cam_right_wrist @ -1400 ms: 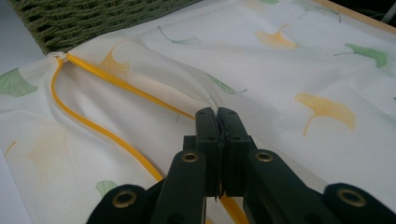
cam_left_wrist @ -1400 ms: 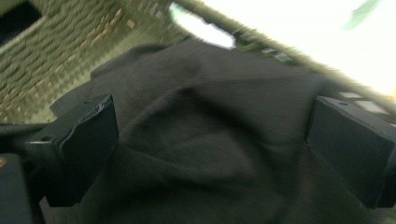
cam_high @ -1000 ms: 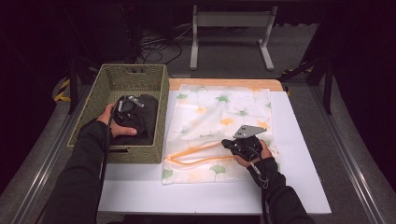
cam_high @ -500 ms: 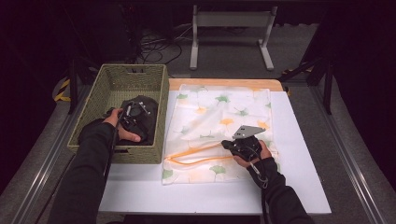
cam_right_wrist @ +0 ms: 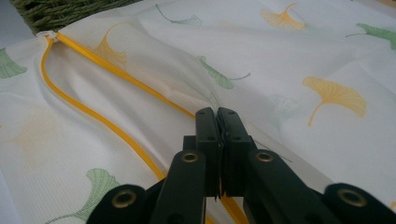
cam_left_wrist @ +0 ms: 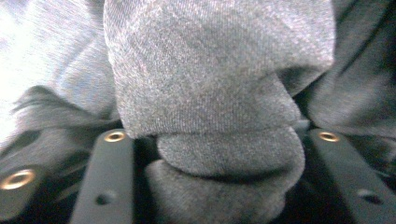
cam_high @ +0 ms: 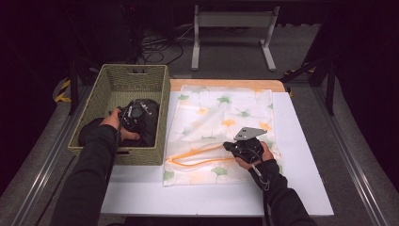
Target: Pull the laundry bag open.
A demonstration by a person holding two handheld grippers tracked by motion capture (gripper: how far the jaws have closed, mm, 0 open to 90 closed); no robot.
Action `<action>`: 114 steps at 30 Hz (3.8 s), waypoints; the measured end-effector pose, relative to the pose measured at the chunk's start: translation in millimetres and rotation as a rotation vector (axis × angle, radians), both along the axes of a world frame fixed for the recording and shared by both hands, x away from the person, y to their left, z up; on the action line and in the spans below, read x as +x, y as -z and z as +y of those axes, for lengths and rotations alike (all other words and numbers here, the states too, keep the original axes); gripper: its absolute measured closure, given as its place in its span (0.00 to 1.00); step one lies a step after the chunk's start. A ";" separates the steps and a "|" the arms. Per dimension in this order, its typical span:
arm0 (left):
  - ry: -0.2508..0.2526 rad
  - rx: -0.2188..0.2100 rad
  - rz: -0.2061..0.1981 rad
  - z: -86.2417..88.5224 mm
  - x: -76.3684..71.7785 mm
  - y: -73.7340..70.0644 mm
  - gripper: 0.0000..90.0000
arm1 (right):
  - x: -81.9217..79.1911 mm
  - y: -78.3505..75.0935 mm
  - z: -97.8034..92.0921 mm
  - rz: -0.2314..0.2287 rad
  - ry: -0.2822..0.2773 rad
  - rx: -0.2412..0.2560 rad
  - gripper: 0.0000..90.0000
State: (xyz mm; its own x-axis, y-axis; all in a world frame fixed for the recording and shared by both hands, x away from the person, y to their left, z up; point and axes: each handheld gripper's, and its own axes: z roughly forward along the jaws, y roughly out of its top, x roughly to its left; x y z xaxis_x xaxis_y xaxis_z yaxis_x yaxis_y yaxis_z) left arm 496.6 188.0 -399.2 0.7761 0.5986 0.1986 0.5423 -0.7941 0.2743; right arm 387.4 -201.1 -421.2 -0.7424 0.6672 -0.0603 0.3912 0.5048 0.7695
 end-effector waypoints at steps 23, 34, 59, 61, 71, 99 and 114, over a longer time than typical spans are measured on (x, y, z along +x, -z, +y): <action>-0.037 -0.305 -0.359 51.9 -51.9 -56.9 0.76 | -1.5 -5.0 -2.9 -0.019 0.016 0.025 0.98; -0.024 -0.451 -0.477 60.4 -83.2 -63.5 0.76 | -3.3 -7.3 -5.0 -0.037 0.033 0.042 0.98; 0.021 -0.651 -0.585 54.9 -139.4 -86.1 0.77 | -3.8 -10.2 -6.5 -0.058 0.049 0.057 0.98; 0.031 -0.651 -0.588 50.9 -141.6 -88.8 0.77 | -4.3 -11.4 -7.1 -0.060 0.051 0.060 0.98; 0.081 -0.737 -0.591 41.2 -158.0 -100.8 0.77 | -4.4 -12.1 -7.6 -0.066 0.058 0.066 0.98; 0.470 -0.725 -0.298 -66.0 -210.6 -101.3 0.77 | -3.2 -16.6 -11.5 -0.074 0.080 0.094 0.98; 0.414 -0.473 0.014 -159.8 -154.6 -13.9 0.76 | -3.2 -23.2 -19.1 -0.081 0.094 0.128 0.98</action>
